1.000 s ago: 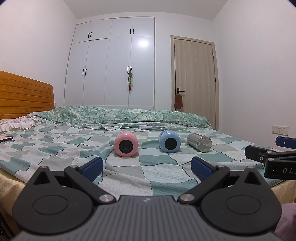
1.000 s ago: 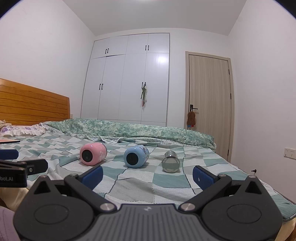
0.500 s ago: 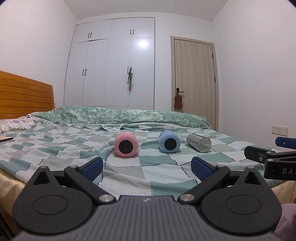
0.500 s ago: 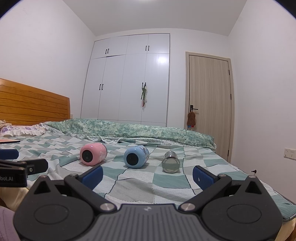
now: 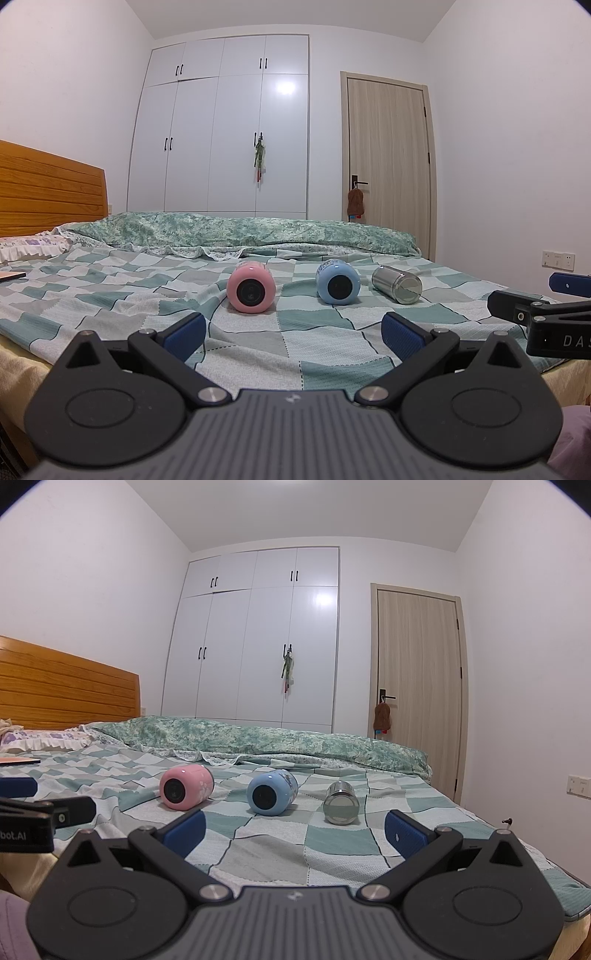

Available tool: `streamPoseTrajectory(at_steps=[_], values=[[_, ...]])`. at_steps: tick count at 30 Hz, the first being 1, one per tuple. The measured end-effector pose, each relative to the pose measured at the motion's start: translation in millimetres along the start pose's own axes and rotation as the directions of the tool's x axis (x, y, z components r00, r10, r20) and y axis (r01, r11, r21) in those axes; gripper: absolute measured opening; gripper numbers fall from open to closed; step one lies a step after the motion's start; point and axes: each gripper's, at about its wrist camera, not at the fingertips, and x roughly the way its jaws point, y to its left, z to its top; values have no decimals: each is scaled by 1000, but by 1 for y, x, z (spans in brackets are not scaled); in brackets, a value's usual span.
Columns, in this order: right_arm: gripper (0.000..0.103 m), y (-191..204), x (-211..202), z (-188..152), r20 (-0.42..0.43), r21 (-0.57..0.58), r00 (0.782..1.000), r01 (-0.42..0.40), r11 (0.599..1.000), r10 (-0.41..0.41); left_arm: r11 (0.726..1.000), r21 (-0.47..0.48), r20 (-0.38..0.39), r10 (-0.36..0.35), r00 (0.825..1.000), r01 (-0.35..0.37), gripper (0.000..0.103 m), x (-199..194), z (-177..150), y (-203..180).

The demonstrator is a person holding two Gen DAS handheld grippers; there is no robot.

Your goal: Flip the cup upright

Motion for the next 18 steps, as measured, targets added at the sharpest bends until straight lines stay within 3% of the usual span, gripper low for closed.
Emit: streamPoseTrajectory(at_steps=[18], values=[[103, 0, 0, 0, -1, -2, 1000, 0, 1000, 0, 1000, 0, 0, -2, 1000, 2, 103, 2, 0, -1]])
